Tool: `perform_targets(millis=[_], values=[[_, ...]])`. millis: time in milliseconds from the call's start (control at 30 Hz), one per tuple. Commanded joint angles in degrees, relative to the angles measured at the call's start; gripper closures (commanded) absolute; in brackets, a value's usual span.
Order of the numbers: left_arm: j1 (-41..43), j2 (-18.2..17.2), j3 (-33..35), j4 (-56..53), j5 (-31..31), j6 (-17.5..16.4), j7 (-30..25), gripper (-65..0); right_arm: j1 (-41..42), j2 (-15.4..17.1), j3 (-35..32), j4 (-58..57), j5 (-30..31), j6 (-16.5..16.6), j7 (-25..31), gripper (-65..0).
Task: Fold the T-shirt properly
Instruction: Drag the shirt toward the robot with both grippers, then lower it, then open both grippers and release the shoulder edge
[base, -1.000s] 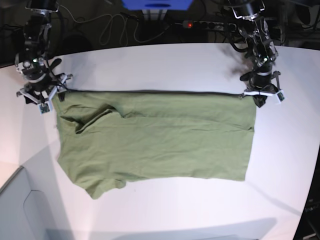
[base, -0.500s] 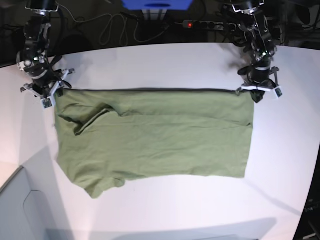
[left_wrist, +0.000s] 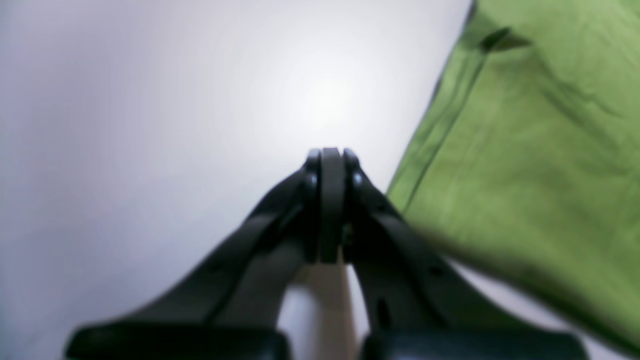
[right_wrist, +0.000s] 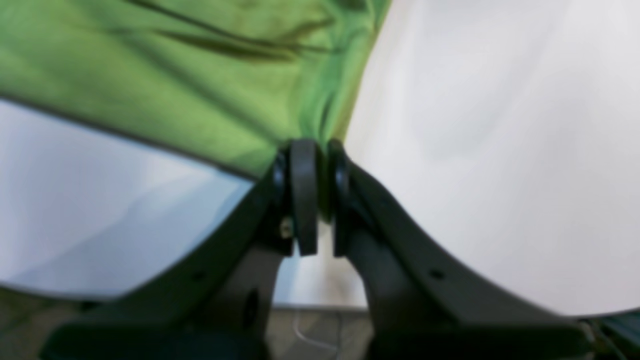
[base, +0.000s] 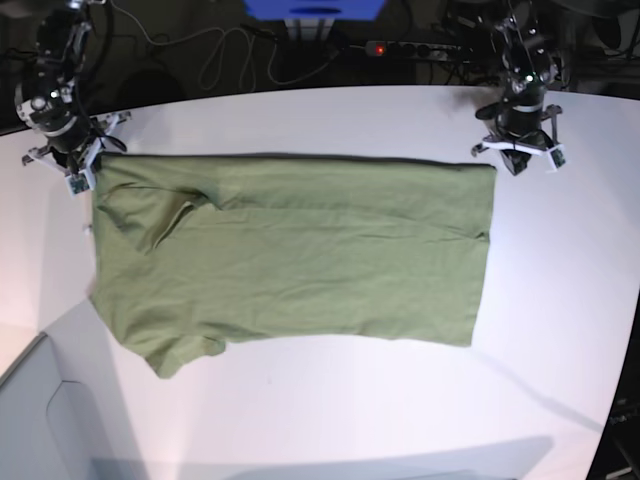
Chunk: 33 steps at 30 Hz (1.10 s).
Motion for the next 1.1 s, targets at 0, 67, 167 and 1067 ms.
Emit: perform_targets(millis=[0, 67, 167, 1067], values=[[0.6, -0.2, -0.1, 1.7, -0.2, -0.3, -1.2, 0.0, -0.2, 0.7, 0.2, 1.9, 0.6, 0.9, 1.1, 0.0], [1.9, -0.2, -0.1, 2.4, -0.2, -0.3, -1.3, 0.0, -1.4, 0.7, 0.2, 3.3, 0.7, 0.9, 1.1, 0.0], [2.2, -0.1, 0.0, 2.4, -0.2, -0.3, -1.3, 0.0, -1.9, 0.7, 0.2, 3.6, 0.8, 0.9, 1.1, 0.0], [-0.1, 1.6, 7.3, 2.2, -0.2, -0.3, -1.2, -30.9, -1.7, 0.6, 0.2, 3.3, 0.8, 0.9, 1.1, 0.0]])
